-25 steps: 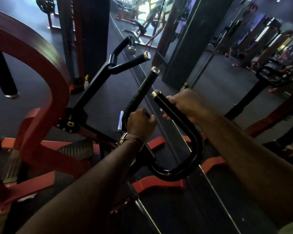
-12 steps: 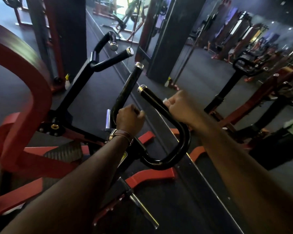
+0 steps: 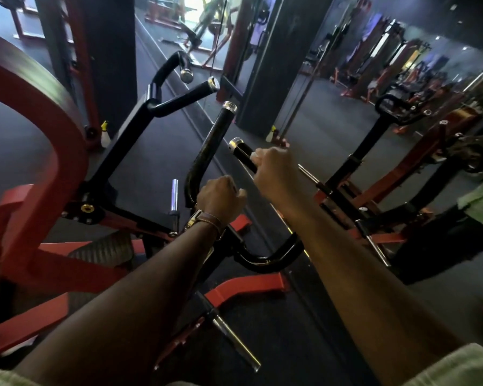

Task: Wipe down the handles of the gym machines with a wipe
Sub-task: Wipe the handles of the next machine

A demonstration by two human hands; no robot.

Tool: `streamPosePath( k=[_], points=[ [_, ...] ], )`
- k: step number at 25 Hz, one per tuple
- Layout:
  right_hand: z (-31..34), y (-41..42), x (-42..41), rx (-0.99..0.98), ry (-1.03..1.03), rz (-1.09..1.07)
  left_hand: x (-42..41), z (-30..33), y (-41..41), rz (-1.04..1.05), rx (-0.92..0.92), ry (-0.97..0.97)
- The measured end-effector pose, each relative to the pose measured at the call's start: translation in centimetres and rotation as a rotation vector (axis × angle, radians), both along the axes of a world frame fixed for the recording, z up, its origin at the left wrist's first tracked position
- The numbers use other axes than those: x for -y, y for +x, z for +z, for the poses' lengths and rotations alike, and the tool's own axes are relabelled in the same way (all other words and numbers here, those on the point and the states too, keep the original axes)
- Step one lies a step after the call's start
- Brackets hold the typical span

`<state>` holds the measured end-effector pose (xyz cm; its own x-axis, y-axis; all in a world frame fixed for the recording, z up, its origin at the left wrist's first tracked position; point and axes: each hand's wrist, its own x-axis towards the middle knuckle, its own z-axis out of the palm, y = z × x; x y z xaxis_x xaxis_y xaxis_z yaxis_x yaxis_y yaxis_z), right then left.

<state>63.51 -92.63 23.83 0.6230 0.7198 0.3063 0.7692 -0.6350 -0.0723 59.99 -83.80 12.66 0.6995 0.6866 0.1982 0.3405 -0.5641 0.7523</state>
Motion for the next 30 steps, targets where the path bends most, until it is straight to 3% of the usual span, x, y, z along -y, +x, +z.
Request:
streamPosePath(
  k=[3,7,9,12,14,17,19,23,30],
  points=[
    [0.2,-0.5,3.6,-0.007,-0.011,-0.01,-0.3,-0.5,-0.2,0.013,0.052,-0.039],
    [-1.7,-1.5,8.3,0.002,0.122,-0.161,-0.9,-0.9,-0.3,-0.028,0.149,-0.137],
    [-2.7,-2.3,8.3,0.08,0.25,-0.161,-1.4,-1.1,-0.9,-0.081,0.323,-0.347],
    [-4.7,-4.5,5.7,0.16,0.379,0.013,-1.9,-1.6,-3.4,-0.089,0.564,-0.609],
    [-6.6,-5.8,3.6,0.026,0.46,0.105,-2.3,-2.6,-5.5,-0.048,0.6,-0.527],
    [-8.8,-7.2,0.3,-0.269,0.558,0.051,-3.4,-5.4,-7.7,0.089,0.518,-0.323],
    [-9.0,-7.2,-2.1,-0.303,0.541,0.036,-4.2,-7.0,-7.9,0.095,0.397,-0.428],
    [-7.7,-4.2,-7.4,-0.196,0.352,0.209,-5.3,-6.8,-6.6,-0.132,0.306,-0.875],
    [-10.2,-0.9,-9.4,-0.162,0.163,0.097,-4.3,-7.2,-5.6,-0.149,0.442,-0.972]
  ],
)
